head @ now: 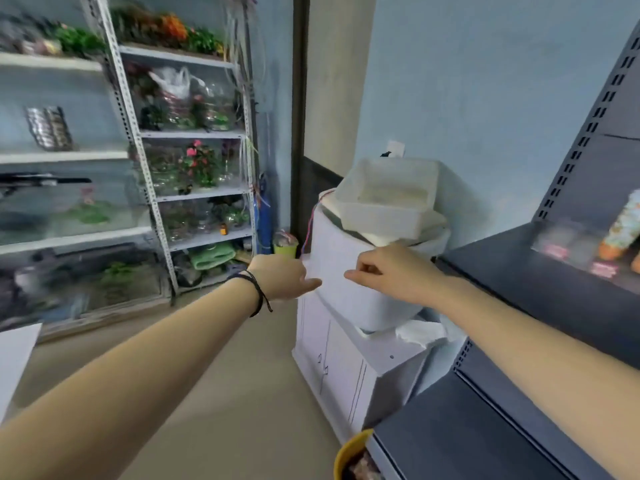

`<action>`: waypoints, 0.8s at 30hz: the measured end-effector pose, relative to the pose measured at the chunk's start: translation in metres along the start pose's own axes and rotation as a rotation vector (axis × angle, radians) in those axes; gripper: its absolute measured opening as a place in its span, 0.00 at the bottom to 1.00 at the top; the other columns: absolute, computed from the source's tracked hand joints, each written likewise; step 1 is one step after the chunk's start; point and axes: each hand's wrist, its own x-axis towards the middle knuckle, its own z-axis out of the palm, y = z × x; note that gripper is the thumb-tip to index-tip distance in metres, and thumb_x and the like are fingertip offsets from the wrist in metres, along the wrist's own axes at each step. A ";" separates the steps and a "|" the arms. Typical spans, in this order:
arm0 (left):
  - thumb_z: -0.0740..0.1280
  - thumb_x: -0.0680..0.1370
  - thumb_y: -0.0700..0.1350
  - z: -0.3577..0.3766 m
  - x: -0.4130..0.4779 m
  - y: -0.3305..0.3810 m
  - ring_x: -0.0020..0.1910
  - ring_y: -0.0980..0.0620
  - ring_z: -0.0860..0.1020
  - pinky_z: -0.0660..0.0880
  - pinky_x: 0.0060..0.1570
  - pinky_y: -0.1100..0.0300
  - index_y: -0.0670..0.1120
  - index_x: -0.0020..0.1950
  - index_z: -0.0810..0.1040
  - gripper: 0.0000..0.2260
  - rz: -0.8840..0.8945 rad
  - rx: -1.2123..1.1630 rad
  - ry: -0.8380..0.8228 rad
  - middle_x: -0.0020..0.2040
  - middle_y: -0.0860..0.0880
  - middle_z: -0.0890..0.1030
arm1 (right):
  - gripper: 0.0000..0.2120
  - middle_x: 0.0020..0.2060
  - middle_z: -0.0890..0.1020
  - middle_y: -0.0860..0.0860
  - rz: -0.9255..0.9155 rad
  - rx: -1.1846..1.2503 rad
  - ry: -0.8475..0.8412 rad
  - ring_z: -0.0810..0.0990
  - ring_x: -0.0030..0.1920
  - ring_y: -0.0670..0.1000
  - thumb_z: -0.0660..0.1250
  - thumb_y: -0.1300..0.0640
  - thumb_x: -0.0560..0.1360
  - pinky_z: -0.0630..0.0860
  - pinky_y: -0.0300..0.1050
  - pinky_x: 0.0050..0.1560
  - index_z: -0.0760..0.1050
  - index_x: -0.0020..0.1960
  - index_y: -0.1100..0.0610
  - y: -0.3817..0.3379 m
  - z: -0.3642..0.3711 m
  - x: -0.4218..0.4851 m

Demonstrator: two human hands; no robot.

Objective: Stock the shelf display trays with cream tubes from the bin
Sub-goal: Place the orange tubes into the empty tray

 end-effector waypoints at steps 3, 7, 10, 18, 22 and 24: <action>0.50 0.77 0.65 0.075 -0.035 -0.034 0.48 0.48 0.78 0.67 0.40 0.58 0.47 0.48 0.80 0.27 -0.085 -0.082 -0.158 0.45 0.50 0.80 | 0.22 0.37 0.80 0.49 -0.057 0.029 -0.151 0.78 0.40 0.51 0.57 0.37 0.78 0.71 0.46 0.38 0.76 0.42 0.55 -0.030 0.081 0.007; 0.49 0.76 0.67 0.181 -0.081 -0.055 0.48 0.48 0.77 0.67 0.42 0.59 0.49 0.50 0.80 0.28 -0.199 -0.173 -0.331 0.48 0.50 0.80 | 0.21 0.32 0.74 0.48 -0.058 0.104 -0.352 0.73 0.34 0.49 0.57 0.38 0.78 0.64 0.43 0.32 0.69 0.36 0.52 -0.049 0.193 -0.007; 0.49 0.76 0.68 0.262 -0.108 -0.055 0.52 0.48 0.78 0.69 0.43 0.59 0.49 0.51 0.80 0.29 -0.255 -0.205 -0.442 0.50 0.49 0.80 | 0.21 0.32 0.75 0.49 -0.012 0.134 -0.486 0.75 0.35 0.51 0.56 0.36 0.78 0.67 0.45 0.35 0.67 0.36 0.51 -0.045 0.279 -0.026; 0.51 0.76 0.68 0.448 -0.155 -0.009 0.51 0.48 0.78 0.70 0.44 0.58 0.49 0.54 0.79 0.29 -0.381 -0.448 -0.724 0.52 0.50 0.80 | 0.22 0.28 0.68 0.49 0.142 0.227 -0.759 0.69 0.29 0.51 0.56 0.38 0.79 0.63 0.48 0.33 0.64 0.35 0.54 -0.021 0.475 -0.077; 0.54 0.76 0.67 0.523 -0.161 0.021 0.51 0.48 0.77 0.73 0.50 0.56 0.47 0.55 0.77 0.27 -0.495 -0.652 -0.781 0.52 0.49 0.80 | 0.25 0.25 0.69 0.49 0.309 0.340 -0.791 0.72 0.28 0.52 0.57 0.35 0.77 0.64 0.48 0.33 0.65 0.33 0.54 -0.003 0.566 -0.114; 0.56 0.76 0.65 0.556 -0.160 0.033 0.50 0.46 0.78 0.74 0.50 0.55 0.44 0.53 0.78 0.26 -0.544 -0.749 -0.768 0.50 0.45 0.81 | 0.26 0.25 0.68 0.50 0.384 0.343 -0.793 0.69 0.27 0.51 0.57 0.35 0.77 0.62 0.49 0.33 0.64 0.32 0.55 0.004 0.599 -0.128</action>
